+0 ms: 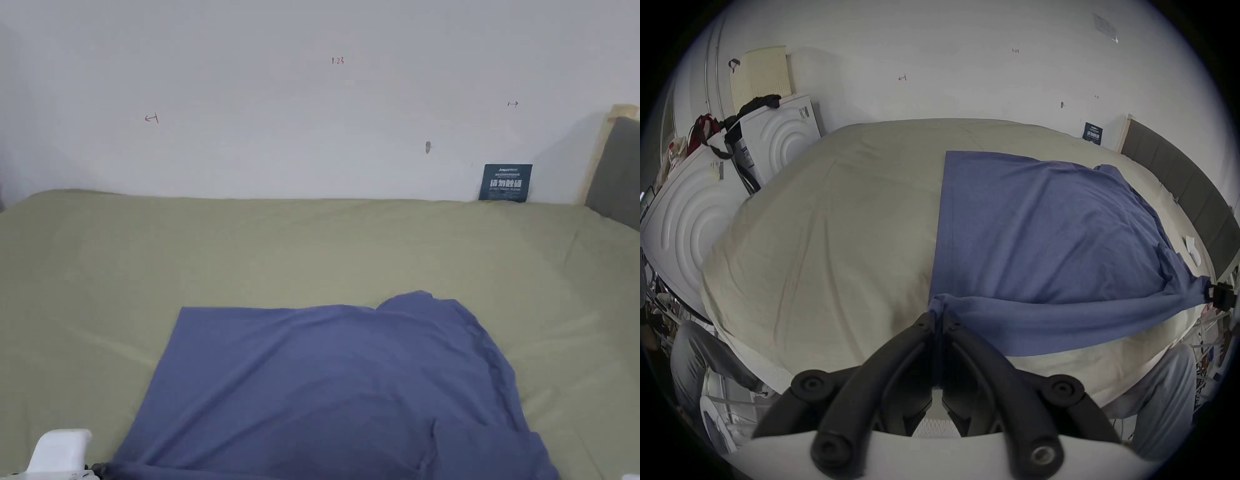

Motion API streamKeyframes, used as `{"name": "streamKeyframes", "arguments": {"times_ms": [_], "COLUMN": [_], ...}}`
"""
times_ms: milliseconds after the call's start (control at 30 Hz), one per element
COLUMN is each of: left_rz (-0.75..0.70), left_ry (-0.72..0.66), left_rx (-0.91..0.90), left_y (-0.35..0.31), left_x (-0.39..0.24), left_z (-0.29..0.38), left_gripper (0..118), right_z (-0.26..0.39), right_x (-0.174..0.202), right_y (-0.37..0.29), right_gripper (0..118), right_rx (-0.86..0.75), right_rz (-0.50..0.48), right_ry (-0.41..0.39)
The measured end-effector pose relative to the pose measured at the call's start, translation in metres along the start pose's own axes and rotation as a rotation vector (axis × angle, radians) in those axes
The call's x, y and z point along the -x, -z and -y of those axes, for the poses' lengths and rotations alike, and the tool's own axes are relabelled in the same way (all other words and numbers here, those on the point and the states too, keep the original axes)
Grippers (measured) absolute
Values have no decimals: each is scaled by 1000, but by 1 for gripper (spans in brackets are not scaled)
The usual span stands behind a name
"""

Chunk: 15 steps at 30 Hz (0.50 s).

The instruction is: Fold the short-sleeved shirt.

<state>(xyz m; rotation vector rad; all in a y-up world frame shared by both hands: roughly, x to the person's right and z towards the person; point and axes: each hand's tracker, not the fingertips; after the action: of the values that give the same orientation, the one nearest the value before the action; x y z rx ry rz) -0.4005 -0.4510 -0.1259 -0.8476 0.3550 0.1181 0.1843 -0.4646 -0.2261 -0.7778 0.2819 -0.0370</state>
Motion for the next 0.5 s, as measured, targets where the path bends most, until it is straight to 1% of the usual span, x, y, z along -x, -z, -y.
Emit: {"name": "streamKeyframes", "arguments": {"times_ms": [33,100,167,200,233,267,300,333,367,400,467,500], "left_rz": [1,-3,8,3,12,20,38,15,18,23,20,26], "left_ry": [2,15,15,16,11,4,-6,-2,-5,-8,14,10], "left_rx": [3,17,30,35,41,44,-43,-5,-47,-103,-204,-255], "left_y": [1,1,2,0,12,11,0,-4,-45,-62,-95,-67], "left_x": [0,-7,-9,-9,-2,-3,-2,-4,-27,-35,-56,-44], "left_z": [1,3,3,3,6,7,2,-3,-14,-22,-38,-34], "left_gripper": [2,5,12,42,85,118,114,113,113,113,113,113], "right_z": [1,-1,-2,-4,-5,-8,-11,-15,-20,-29,-45,-52], "right_x": [-1,-1,-1,0,1,2,3,6,10,15,30,39], "right_y": [1,5,6,6,6,3,-5,-6,-9,-14,-24,-31], "right_gripper": [3,8,18,48,86,118,116,116,116,116,116,116], "right_rx": [1,3,8,12,21,14,-83,-53,-75,-115,-164,-208], "right_rz": [-5,-3,-15,-9,-1,-2,-8,-19,-14,-15,-31,-35], "right_ry": [3,8,22,29,33,42,74,76,94,108,98,86]}}
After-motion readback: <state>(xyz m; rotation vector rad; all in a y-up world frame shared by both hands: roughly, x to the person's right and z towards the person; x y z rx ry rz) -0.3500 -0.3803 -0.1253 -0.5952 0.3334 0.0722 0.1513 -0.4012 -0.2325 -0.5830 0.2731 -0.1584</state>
